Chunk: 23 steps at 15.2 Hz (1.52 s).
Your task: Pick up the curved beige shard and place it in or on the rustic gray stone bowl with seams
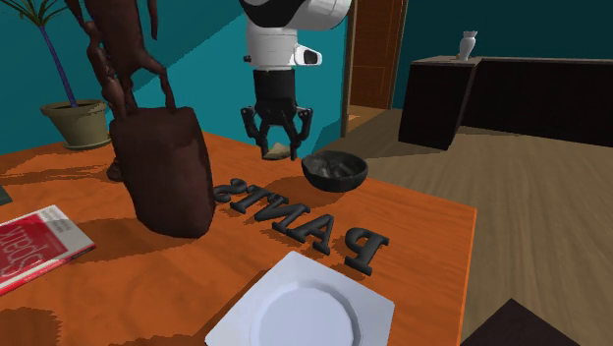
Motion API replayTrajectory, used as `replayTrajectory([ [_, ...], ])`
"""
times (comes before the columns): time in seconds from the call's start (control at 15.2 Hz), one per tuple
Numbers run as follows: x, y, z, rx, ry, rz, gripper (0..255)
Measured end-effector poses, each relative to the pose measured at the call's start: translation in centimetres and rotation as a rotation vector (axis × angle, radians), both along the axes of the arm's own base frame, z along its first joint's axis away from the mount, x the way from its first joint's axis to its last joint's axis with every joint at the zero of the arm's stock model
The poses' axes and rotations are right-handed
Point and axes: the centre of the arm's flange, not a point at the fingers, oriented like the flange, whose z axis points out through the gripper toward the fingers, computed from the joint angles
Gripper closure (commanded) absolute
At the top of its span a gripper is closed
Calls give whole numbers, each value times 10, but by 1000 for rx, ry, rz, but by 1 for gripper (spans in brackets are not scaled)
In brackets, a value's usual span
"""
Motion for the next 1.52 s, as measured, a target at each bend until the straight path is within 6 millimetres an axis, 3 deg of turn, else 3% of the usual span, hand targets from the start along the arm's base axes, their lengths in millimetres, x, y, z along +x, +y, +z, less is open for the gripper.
replayTrajectory([
  [0.79, 31, -160, -1, 0, 1, -1, 255],
  [0.99, 32, -173, -11, 0, 1, 0, 255],
  [1.52, 32, -174, -53, 0, 1, 1, 255],
])
